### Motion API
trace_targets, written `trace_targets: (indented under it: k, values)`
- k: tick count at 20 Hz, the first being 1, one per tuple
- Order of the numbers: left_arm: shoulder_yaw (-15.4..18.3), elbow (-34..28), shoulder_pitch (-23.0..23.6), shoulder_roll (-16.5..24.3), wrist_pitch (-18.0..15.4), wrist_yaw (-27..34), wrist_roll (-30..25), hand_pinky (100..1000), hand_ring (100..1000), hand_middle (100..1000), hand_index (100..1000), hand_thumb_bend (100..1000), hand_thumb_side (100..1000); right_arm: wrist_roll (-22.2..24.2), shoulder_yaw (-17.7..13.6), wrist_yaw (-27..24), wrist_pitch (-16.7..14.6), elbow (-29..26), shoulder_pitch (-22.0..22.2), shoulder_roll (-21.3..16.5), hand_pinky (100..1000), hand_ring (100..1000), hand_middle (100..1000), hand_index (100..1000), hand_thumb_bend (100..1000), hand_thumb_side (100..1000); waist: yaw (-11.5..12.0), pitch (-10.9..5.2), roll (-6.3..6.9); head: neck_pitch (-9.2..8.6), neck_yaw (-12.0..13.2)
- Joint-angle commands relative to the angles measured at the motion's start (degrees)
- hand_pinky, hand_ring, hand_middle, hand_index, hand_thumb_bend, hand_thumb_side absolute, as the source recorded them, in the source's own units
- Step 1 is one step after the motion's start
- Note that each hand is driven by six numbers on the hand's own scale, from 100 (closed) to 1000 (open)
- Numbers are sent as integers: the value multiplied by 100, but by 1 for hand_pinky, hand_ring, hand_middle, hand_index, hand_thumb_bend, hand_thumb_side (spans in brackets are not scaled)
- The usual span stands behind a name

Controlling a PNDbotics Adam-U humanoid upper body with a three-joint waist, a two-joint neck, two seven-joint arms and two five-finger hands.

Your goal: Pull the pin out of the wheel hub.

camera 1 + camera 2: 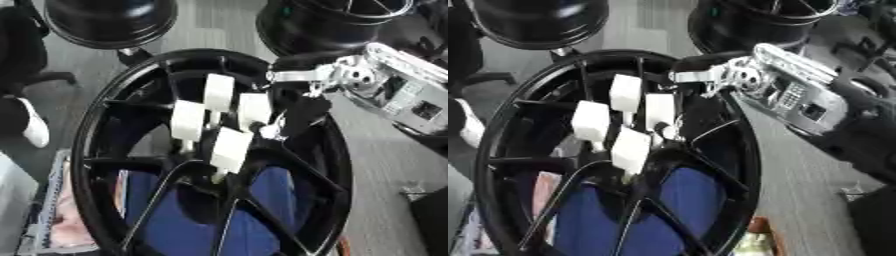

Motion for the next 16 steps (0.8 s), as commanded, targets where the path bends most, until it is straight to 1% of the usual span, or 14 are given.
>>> trace_targets:
  k: [1,3,6,8,11,12,14,16]
  values:
    - [36,-40,-84,92,-4,31,0,771,852,719,818,207,738,-235,-155,-179,50,-88,-81,-97,802,693,462,604,100,340,-1,-94,44,-50,-15]
    - [41,-38,-78,93,-5,33,6,772,852,720,818,206,739,-362,-219,-274,74,-173,-81,-123,797,682,452,592,100,314,-10,-103,46,-46,-6]
    - [50,-35,-67,98,-7,36,13,772,852,720,818,205,740,-549,-402,-477,118,-391,-46,-198,786,666,438,578,100,281,-24,-120,46,-53,5]
    - [55,-34,-65,100,-6,38,18,773,852,720,818,205,740,-639,-524,-642,188,-567,-14,-272,784,662,434,574,100,276,-26,-127,46,-57,11]
    - [54,-35,-67,101,-5,39,19,773,852,720,818,205,740,-691,-580,-782,323,-740,5,-336,784,662,434,574,100,276,-23,-129,45,-58,10]
    - [64,-31,-53,105,-5,39,26,773,852,720,818,204,738,-715,-614,-816,341,-795,-21,-348,774,633,397,547,100,208,-48,-145,57,-52,36]
    - [101,-28,-4,126,-15,42,57,774,852,720,818,204,737,-845,-823,-947,409,-912,-95,-407,771,625,394,546,100,194,-117,-170,79,-48,95]
    - [129,-31,33,149,-29,46,86,774,852,720,819,205,735,-1017,-1101,-1074,479,-947,-121,-505,770,621,389,544,100,171,-169,-189,96,-46,138]
